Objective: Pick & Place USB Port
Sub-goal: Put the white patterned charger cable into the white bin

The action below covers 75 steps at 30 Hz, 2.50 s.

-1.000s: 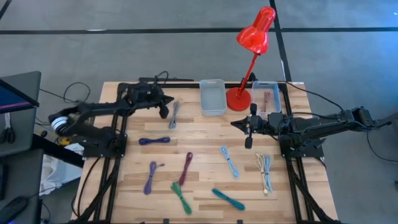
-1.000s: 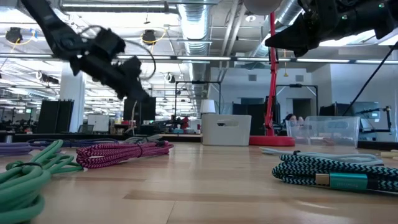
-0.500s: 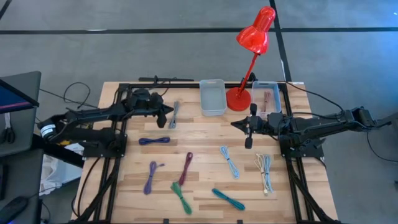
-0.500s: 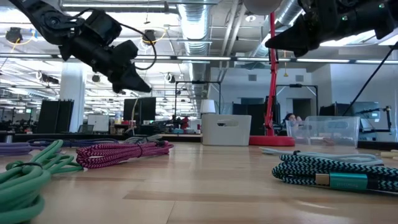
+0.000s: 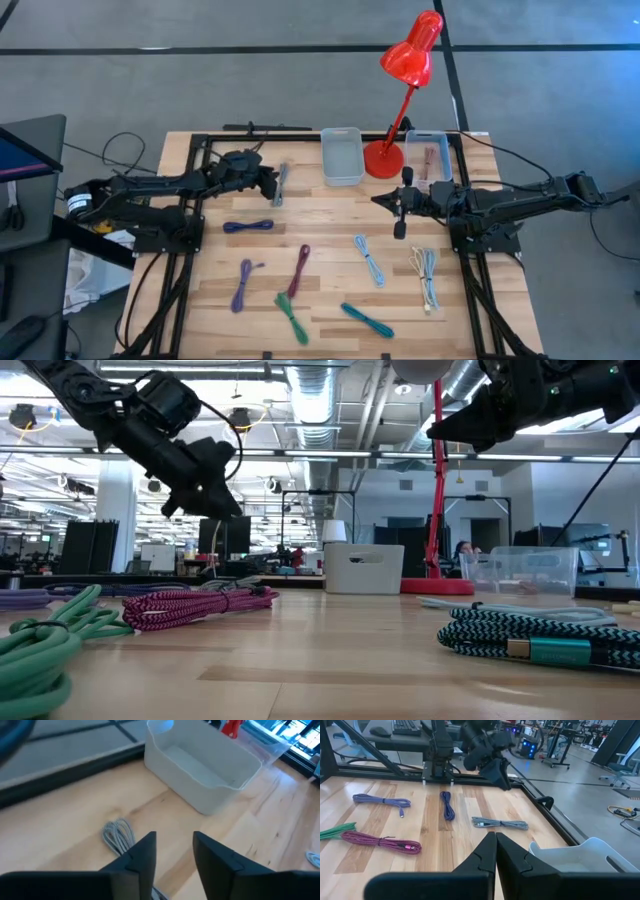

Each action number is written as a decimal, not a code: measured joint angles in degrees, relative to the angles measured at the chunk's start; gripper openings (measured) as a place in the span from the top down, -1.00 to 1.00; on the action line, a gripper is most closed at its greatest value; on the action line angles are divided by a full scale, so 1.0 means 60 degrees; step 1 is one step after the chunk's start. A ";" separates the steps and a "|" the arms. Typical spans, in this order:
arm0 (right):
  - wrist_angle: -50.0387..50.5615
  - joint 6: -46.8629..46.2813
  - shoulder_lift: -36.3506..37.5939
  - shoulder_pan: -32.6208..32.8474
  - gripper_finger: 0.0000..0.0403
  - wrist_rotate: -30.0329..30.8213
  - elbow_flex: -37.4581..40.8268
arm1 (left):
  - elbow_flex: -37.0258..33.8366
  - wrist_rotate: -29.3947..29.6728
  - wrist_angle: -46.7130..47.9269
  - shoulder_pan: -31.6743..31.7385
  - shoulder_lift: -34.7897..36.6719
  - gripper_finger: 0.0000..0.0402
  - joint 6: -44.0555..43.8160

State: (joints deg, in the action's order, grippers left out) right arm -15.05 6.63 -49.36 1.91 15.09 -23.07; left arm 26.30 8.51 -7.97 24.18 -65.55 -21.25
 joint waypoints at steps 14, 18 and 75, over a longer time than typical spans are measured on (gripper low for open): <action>0.0219 0.0164 0.0000 0.0000 0.99 0.0000 0.0004 | 0.0000 0.0329 -0.0822 0.0007 -0.2356 0.24 -0.0370; 0.0219 0.0164 0.0000 0.0000 0.99 0.0001 0.0004 | 0.0000 0.0420 -0.0867 0.0065 -0.2363 0.19 -0.0370; 0.0233 0.0240 0.0100 0.0000 0.99 0.0003 0.0004 | 0.0554 -0.0464 -0.3337 0.0146 -0.3893 0.88 0.0550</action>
State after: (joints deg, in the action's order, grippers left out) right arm -13.65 8.08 -48.76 1.91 15.11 -23.05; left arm 29.63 5.73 -27.99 25.06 -88.91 -17.95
